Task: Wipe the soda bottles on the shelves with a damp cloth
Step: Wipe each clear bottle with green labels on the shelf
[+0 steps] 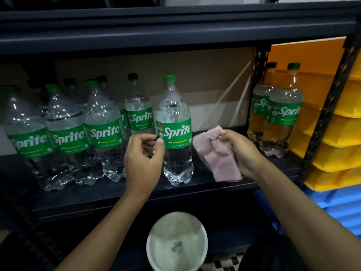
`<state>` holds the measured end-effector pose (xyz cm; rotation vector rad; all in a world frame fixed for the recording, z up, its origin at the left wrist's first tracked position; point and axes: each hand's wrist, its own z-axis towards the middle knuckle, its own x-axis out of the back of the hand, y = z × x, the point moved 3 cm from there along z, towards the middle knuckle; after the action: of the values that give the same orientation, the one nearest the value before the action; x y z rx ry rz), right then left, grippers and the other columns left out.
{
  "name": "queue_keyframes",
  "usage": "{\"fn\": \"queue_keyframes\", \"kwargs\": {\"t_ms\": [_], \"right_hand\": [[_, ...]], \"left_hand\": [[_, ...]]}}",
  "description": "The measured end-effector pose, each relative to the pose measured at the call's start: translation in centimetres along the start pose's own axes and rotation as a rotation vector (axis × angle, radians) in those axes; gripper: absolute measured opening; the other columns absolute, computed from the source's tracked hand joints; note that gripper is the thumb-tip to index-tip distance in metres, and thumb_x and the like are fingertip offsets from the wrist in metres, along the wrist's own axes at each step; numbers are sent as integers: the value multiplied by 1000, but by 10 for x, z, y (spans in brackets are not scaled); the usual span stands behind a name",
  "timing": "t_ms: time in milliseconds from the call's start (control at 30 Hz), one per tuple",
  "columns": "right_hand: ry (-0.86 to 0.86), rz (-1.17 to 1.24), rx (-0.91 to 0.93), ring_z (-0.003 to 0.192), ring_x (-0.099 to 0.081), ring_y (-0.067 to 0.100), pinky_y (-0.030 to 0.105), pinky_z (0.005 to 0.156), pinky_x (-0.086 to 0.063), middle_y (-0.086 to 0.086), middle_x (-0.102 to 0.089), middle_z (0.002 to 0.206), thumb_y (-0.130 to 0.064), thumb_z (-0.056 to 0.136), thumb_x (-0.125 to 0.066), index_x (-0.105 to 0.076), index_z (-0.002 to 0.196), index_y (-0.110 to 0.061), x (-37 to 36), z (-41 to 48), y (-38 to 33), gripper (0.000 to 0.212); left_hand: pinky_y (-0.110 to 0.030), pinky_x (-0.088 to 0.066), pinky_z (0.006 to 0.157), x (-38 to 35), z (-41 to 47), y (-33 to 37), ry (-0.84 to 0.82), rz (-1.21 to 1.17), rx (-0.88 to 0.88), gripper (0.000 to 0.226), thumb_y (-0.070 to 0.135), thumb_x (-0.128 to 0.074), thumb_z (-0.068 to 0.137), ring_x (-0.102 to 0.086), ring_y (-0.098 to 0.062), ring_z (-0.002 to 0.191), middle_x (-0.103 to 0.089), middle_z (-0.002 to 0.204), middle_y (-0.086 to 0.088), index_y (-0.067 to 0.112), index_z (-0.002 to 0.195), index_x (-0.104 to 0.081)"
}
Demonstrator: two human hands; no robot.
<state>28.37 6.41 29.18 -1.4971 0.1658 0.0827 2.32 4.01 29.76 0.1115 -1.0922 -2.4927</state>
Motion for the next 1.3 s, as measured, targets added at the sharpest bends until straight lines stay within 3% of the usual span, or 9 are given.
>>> {"fn": "queue_keyframes", "kwargs": {"t_ms": [167,300,400,500,600,733,900,1033,1300], "right_hand": [[-171,249,-111,101,-57,34,45,86,-56,22,-60,112,-16,82,-55,-61,120,-1,-15,-17,-19,42],[-313,297,-152,111,-58,40,63,113,-38,34,-59,125,-16,86,-51,-61,126,9,-31,-28,-26,48],[-384,323,-134,105,-63,34,64,114,-36,24,-66,116,-12,93,-42,-69,109,-1,-40,-37,-32,33],[-393,331,-135,109,-62,35,62,110,-41,23,-64,119,-14,94,-45,-63,124,-2,-42,-42,-35,37],[-382,312,-126,104,-64,32,52,98,-53,20,-66,116,-11,95,-44,-65,120,-2,-48,-50,-39,33],[-251,-21,135,101,-71,17,33,88,-57,3,-76,111,5,96,-45,-73,116,-20,-47,-55,-51,42],[-421,-622,323,101,-66,-2,14,85,-52,-16,-70,108,-6,96,-64,-73,107,-38,-62,-61,-56,35],[-385,-901,417,91,-63,2,20,81,-49,-9,-65,101,-33,91,-76,-75,97,-33,-73,-51,-42,7],[-293,-1020,524,64,-55,5,23,59,-41,-2,-66,73,-45,93,-72,-67,80,-17,-86,-49,-42,31]], "left_hand": [[-21,-51,88,-12,11,52,-442,130,-98,14,32,-74,96,-61,5,104,-66,115,13,36,104,-63],[-37,-53,106,-19,12,67,-678,137,-48,16,37,-77,93,-62,3,120,-68,126,17,31,102,-64],[-44,-58,96,-20,10,68,-716,155,-52,20,45,-76,88,-68,-4,111,-72,118,13,30,93,-64],[-43,-59,74,-18,9,69,-729,240,-48,27,56,-71,86,-69,-18,80,-73,90,7,30,88,-65],[-31,-37,55,-14,12,68,-759,336,-81,32,41,-71,98,-46,-11,54,-56,61,9,32,70,-59],[-32,-29,55,-7,25,71,-760,492,-156,39,35,-72,99,-44,-11,56,-54,62,2,24,64,-59],[-19,-34,49,6,43,72,-850,627,-154,12,35,-77,95,-52,-1,60,-67,73,8,24,92,-79],[-13,-33,48,18,49,69,-902,697,-123,12,34,-82,91,-54,4,62,-67,76,16,25,99,-81],[-28,-53,69,42,46,48,-955,596,12,16,38,-68,102,-68,-4,76,-75,83,11,27,95,-78]]}}
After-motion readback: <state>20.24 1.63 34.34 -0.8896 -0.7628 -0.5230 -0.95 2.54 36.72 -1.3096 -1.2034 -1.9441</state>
